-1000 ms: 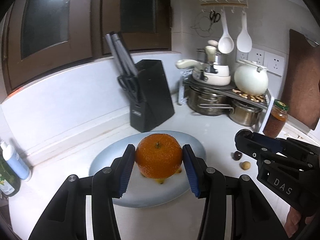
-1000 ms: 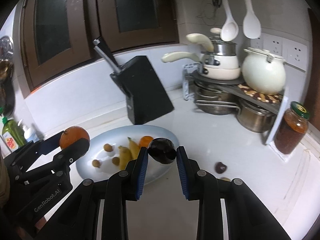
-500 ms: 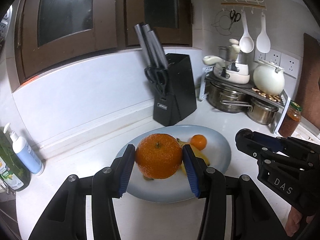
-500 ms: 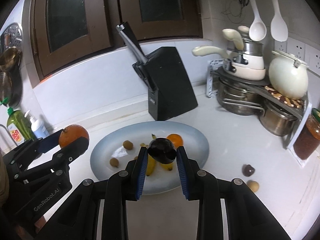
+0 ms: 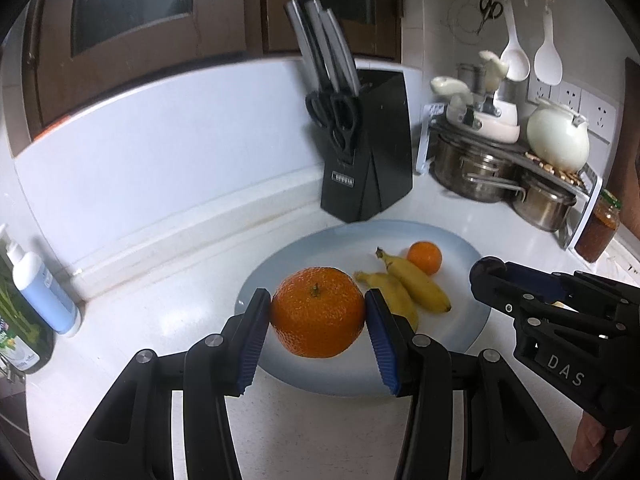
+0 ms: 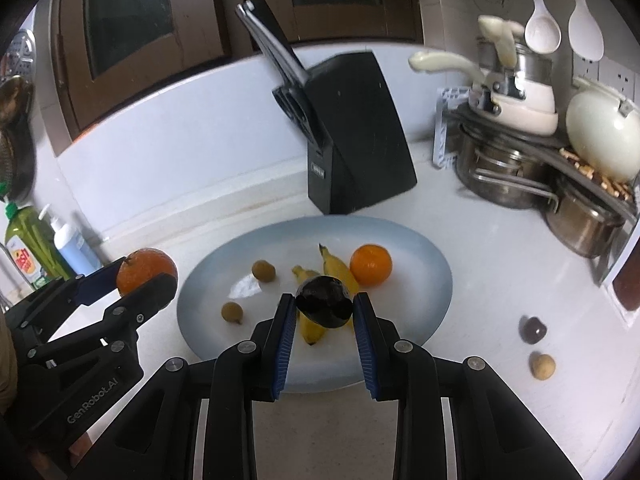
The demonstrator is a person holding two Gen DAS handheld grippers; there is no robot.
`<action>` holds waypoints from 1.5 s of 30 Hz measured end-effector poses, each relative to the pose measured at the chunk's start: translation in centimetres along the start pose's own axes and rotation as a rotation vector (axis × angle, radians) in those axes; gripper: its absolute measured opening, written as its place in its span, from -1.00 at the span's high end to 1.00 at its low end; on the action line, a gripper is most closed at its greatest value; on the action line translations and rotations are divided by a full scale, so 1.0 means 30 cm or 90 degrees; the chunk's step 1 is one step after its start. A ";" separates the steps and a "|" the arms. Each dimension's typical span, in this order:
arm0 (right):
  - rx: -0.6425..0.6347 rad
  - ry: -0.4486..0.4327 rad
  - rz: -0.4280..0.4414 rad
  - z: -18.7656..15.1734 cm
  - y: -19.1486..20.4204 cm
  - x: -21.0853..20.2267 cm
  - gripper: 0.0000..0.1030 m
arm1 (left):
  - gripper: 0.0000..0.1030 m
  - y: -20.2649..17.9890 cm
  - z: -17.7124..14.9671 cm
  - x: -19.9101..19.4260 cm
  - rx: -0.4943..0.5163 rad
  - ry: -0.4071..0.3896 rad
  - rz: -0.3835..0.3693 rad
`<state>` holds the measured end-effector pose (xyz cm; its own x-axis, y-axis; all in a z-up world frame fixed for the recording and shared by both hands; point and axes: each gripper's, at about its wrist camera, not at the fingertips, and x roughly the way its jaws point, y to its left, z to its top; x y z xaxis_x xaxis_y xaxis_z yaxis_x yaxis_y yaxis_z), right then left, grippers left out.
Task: Organize fruits
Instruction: 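Carry the dark fruit in the right tool while the left tool carries the orange over the plate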
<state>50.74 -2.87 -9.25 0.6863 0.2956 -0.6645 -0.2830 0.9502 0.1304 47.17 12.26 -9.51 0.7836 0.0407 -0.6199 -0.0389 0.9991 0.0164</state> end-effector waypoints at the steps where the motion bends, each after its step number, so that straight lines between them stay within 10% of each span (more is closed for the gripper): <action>1: 0.001 0.005 -0.001 -0.005 -0.003 0.010 0.41 | 0.07 -0.002 -0.006 0.016 0.000 0.008 -0.002; 40: 0.008 0.123 -0.012 -0.110 -0.065 0.236 0.39 | 0.07 -0.049 -0.124 0.267 0.013 0.137 -0.033; 45: 0.015 0.112 -0.014 -0.105 -0.072 0.224 0.08 | 0.06 -0.048 -0.117 0.260 0.009 0.135 -0.043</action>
<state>53.86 -3.25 -16.32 0.5634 0.2546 -0.7860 -0.2513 0.9591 0.1305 51.18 11.10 -17.12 0.6359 -0.0278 -0.7713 0.0189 0.9996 -0.0205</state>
